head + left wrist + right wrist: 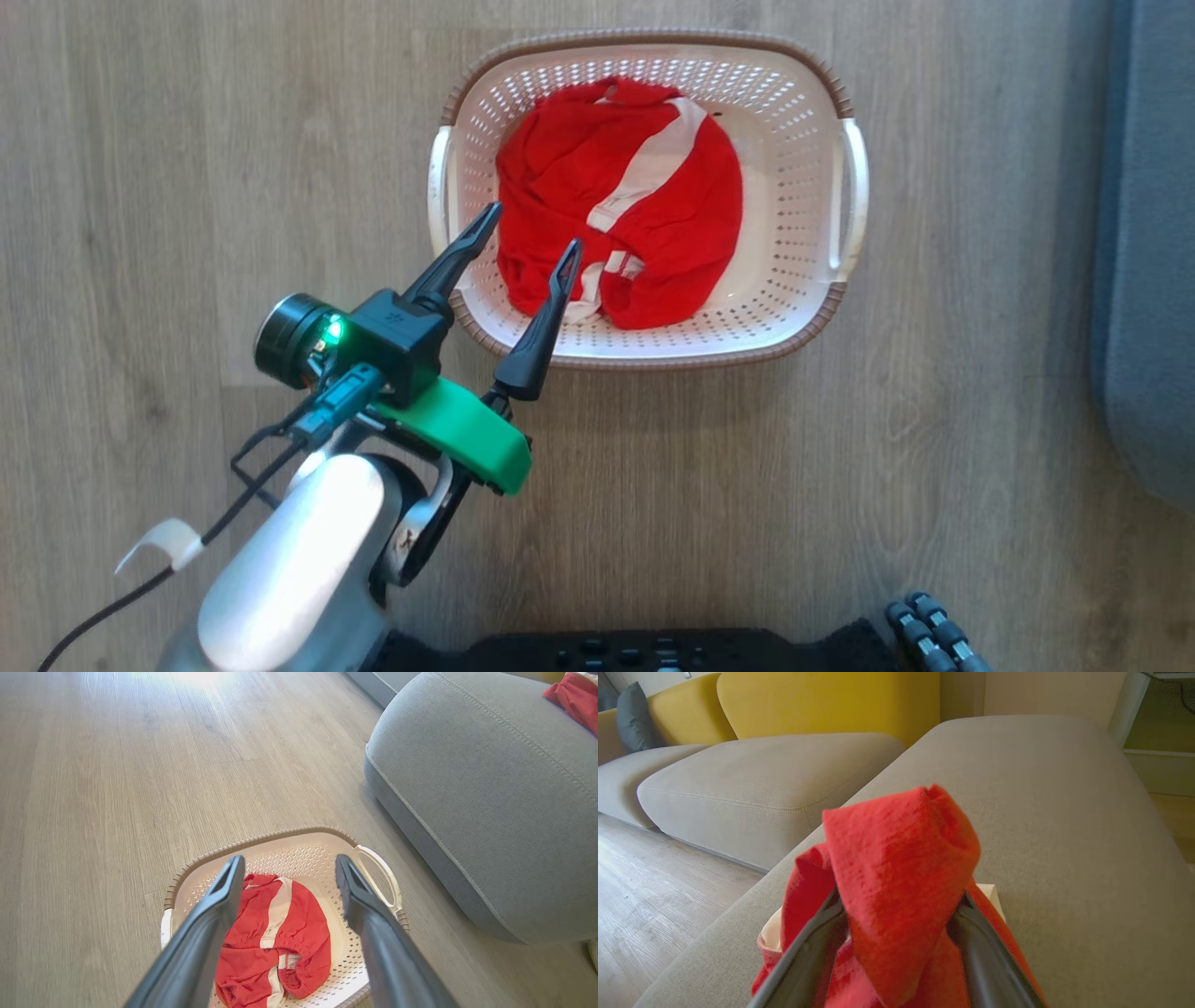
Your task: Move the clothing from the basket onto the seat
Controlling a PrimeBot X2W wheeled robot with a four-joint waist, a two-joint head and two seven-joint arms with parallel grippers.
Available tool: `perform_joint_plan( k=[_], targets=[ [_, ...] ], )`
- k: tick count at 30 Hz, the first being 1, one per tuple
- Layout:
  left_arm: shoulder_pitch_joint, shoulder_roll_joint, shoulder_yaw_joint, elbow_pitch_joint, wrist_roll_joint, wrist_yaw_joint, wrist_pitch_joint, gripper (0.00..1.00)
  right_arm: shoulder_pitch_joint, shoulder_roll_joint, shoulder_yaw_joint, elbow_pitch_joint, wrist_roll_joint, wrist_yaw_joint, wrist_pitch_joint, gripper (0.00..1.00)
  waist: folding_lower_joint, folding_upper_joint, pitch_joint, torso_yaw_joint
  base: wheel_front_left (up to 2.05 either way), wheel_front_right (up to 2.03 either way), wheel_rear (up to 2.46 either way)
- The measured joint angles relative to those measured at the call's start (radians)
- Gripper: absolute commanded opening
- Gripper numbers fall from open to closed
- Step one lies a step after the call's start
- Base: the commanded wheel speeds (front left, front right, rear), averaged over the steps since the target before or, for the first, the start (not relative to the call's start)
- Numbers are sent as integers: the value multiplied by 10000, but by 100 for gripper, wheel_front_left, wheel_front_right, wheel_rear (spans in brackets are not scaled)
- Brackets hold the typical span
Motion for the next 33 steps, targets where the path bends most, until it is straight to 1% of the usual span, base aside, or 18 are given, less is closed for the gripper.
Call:
perform_joint_plan(
  k=[4,8,11,15,20,21,22,23,24,25,26,27,29,33],
  targets=[
    [0,-4,82,27,-173,61,-33,100,-235,173,543,-192,-742,0,0,100,0,0,-201,-177,0,0,0],
    [4,-40,192,230,-372,92,-236,100,-388,786,1804,-581,-1055,0,-38,100,0,0,-571,-343,0,0,0],
    [12,-71,316,454,-545,105,-481,100,-151,1404,2855,-815,-821,0,-113,100,0,0,-951,-464,0,0,0],
    [94,-171,623,834,-851,224,-784,100,1202,2117,4086,-1732,176,0,-180,100,0,0,-1581,-579,0,0,0],
    [664,-236,986,1335,-1250,378,-1060,100,3841,3170,5563,-3776,2142,0,-205,100,0,0,-2535,-536,0,0,0],
    [664,-236,986,1335,-1250,378,-1060,100,3841,3170,5563,-3776,2142,0,-205,100,0,0,-2535,-536,0,0,0],
    [1004,-242,1172,1505,-1430,412,-1151,100,5105,3521,6048,-4819,2744,0,-203,100,-1,0,-2945,-464,0,0,0],
    [1161,-232,1254,1588,-1499,422,-1168,100,5724,3691,6180,-5340,3045,0,-199,100,-1,0,-3144,-420,0,0,0],
    [1161,-232,1254,1588,-1499,422,-1168,100,5724,3691,6180,-5340,3045,0,-199,100,-1,0,-3144,-420,0,0,0],
    [1485,-219,1406,1674,-1639,500,-1256,100,6977,4010,6454,-6470,3340,0,-184,100,-1,0,-3545,-320,0,0,0],
    [1485,-219,1406,1674,-1639,500,-1256,100,6977,4010,6454,-6470,3340,0,-184,100,-1,0,-3545,-320,0,0,0],
    [1626,-211,1496,1726,-1684,499,-1260,100,7541,4213,6520,-7039,3396,0,-153,100,-1,0,-3736,-266,0,0,0],
    [1867,-151,1624,1799,-1785,506,-1313,100,8457,4696,6608,-8100,3346,0,-59,100,-1,0,-4090,-157,0,0,0],
    [2212,-19,1942,1877,-1942,556,-1381,100,9818,5812,6759,-10146,2780,0,280,100,-1,0,-4701,81,0,0,0]
  ],
)
